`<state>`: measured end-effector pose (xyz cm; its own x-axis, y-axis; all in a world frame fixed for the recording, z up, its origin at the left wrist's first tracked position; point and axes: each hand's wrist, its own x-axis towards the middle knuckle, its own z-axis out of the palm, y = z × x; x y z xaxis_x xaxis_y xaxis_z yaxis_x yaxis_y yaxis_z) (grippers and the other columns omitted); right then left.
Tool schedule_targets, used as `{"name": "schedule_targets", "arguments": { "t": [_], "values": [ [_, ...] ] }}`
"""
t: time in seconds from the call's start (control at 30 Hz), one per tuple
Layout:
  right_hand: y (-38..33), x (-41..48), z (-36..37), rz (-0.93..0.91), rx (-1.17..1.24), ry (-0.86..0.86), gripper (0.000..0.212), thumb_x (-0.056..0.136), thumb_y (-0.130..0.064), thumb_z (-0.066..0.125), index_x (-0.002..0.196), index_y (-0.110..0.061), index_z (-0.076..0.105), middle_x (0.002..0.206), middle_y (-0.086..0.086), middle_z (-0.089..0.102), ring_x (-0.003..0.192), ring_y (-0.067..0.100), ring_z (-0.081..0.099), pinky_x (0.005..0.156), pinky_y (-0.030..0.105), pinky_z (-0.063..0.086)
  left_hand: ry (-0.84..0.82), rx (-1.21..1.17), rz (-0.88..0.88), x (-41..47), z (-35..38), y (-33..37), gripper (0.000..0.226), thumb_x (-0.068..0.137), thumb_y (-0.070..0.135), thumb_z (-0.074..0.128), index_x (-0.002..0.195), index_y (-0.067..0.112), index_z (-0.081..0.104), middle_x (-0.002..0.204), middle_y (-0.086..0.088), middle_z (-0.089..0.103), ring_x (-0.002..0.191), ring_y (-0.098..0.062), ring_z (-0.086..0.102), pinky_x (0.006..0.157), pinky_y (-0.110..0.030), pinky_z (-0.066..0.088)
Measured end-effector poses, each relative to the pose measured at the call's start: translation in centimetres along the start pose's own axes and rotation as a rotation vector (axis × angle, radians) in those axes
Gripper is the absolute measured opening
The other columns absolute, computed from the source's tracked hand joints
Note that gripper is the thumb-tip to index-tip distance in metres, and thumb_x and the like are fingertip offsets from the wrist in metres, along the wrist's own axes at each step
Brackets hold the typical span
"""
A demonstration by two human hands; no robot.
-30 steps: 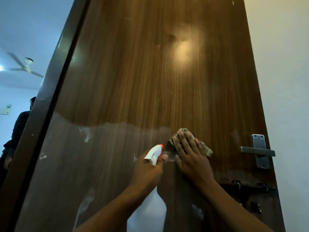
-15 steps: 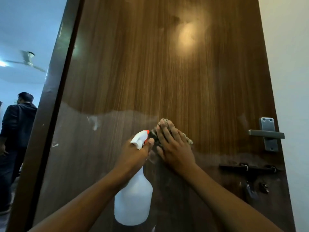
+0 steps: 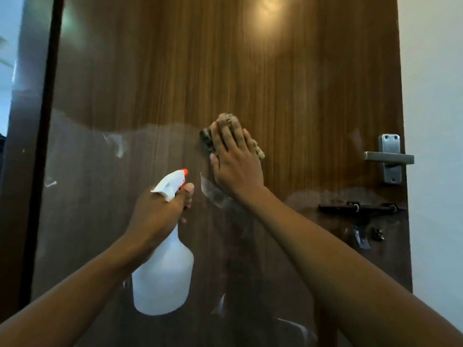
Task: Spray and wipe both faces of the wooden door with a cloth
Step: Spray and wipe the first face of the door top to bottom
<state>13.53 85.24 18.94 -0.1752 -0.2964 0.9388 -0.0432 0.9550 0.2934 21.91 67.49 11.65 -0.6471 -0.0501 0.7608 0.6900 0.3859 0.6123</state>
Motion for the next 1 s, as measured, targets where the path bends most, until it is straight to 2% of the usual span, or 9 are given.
{"name": "schedule_targets", "arguments": {
  "t": [0.07,0.13,0.33,0.5,0.6,0.73,0.77,0.9,1.0],
  "values": [
    [0.6,-2.9,0.1,-0.198,-0.037,-0.009,0.061,0.104,-0.038,0.033,0.159,-0.014,0.025,0.166,0.009,0.019,0.155,0.028,0.011,0.124,0.048,0.019,0.008,0.011,-0.009,0.0,-0.5,-0.4,0.045,0.092,0.040,0.047,0.129,0.015,0.053,0.103,-0.004,0.067,0.075,-0.015,0.062,0.059,-0.012,0.041],
    [2.7,-5.8,0.2,-0.265,-0.079,0.010,0.060,0.102,-0.038,0.037,0.157,-0.016,0.031,0.165,0.007,0.024,0.154,0.027,0.018,0.123,0.047,0.022,0.017,-0.010,-0.008,-0.3,-1.1,-0.7,0.043,0.093,0.040,0.047,0.133,0.024,0.049,0.098,-0.002,0.067,0.073,-0.014,0.061,0.060,-0.015,0.043],
    [2.4,-2.6,-0.4,0.113,-0.013,0.054,0.061,0.103,-0.039,0.031,0.160,-0.017,0.022,0.168,0.006,0.015,0.155,0.027,0.009,0.124,0.049,0.016,0.051,-0.008,-0.038,-0.5,-3.6,-2.4,0.045,0.089,0.044,0.052,0.130,0.026,0.053,0.101,-0.007,0.069,0.075,-0.017,0.063,0.071,-0.028,0.053],
    [-2.2,2.5,0.1,0.122,0.015,0.053,0.060,0.106,-0.038,0.027,0.160,-0.016,0.019,0.168,0.006,0.012,0.156,0.026,0.003,0.125,0.047,0.012,0.096,0.256,0.025,0.3,-5.6,-2.1,0.046,0.091,0.045,0.049,0.135,0.032,0.046,0.120,-0.004,0.065,0.106,-0.018,0.061,0.094,-0.026,0.045],
    [-1.5,-0.4,0.2,-0.056,-0.010,0.029,0.060,0.105,-0.037,0.028,0.160,-0.015,0.020,0.168,0.006,0.012,0.156,0.025,0.004,0.124,0.048,0.017,0.087,0.313,0.036,0.2,-6.1,-1.9,0.051,0.091,0.038,0.053,0.139,0.027,0.040,0.138,0.001,0.051,0.120,-0.020,0.054,0.104,-0.030,0.040],
    [2.0,-4.1,-0.1,-0.378,-0.102,0.034,0.057,0.101,-0.038,0.038,0.155,-0.017,0.038,0.163,0.006,0.029,0.152,0.027,0.025,0.118,0.050,0.032,0.041,0.234,0.023,-0.1,-7.1,-2.5,0.051,0.091,0.037,0.051,0.139,0.027,0.039,0.138,0.002,0.051,0.121,-0.019,0.053,0.106,-0.033,0.041],
    [2.2,-3.8,-0.2,-0.352,-0.110,0.025,0.058,0.101,-0.038,0.037,0.156,-0.019,0.036,0.164,0.006,0.029,0.152,0.027,0.024,0.118,0.051,0.031,0.043,0.198,0.013,-0.1,-7.6,-2.6,0.050,0.091,0.037,0.051,0.138,0.027,0.041,0.136,0.002,0.053,0.120,-0.019,0.055,0.105,-0.036,0.043],
    [-3.6,2.6,0.0,0.064,-0.010,0.101,0.058,0.104,-0.039,0.030,0.157,-0.015,0.030,0.164,0.011,0.026,0.154,0.031,0.016,0.123,0.051,0.019,0.089,0.164,-0.016,0.5,-9.7,-3.0,0.047,0.090,0.041,0.050,0.136,0.029,0.044,0.127,-0.003,0.060,0.116,-0.021,0.057,0.102,-0.041,0.045],
    [-9.6,6.0,1.6,-0.016,0.025,0.104,0.059,0.102,-0.037,0.041,0.156,-0.014,0.034,0.162,0.011,0.031,0.152,0.034,0.022,0.122,0.051,0.022,0.109,0.212,-0.028,1.1,-10.8,-2.8,0.049,0.092,0.040,0.048,0.138,0.026,0.041,0.135,-0.002,0.054,0.123,-0.020,0.052,0.107,-0.037,0.041]
  ]
}}
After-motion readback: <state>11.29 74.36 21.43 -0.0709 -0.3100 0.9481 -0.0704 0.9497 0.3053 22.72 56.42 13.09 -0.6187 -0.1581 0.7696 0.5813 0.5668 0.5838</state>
